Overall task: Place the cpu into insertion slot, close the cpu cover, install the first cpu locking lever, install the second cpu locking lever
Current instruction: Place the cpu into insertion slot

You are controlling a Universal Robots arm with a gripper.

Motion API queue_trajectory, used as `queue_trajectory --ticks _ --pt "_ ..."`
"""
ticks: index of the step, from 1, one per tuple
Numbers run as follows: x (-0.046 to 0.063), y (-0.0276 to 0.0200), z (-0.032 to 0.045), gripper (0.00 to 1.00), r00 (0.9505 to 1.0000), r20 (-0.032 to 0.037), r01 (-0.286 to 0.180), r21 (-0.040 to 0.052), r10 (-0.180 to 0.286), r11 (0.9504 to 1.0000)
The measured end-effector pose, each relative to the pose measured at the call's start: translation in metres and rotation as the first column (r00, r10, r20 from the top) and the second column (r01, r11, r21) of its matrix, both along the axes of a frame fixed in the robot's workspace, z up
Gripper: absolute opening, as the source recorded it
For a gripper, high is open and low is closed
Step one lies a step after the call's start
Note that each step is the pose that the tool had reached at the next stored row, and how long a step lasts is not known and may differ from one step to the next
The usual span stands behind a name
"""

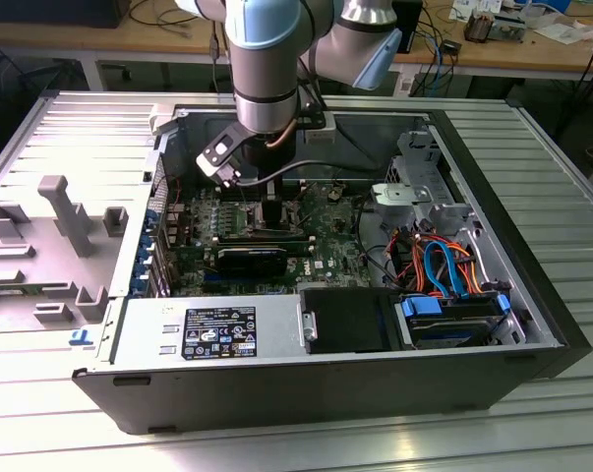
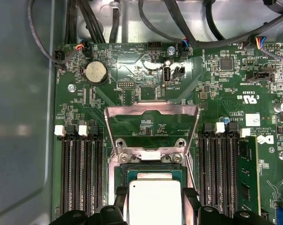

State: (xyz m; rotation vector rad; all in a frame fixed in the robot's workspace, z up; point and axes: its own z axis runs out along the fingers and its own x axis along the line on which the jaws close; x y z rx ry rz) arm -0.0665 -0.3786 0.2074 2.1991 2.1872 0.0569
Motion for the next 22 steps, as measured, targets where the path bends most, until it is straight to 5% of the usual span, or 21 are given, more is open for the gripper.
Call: queue_trajectory --ticks 22 --pt "0.0018 0.0001 -0.0056 0.55 1.0 -0.0034 0.0 -0.0037 0.0 1.0"
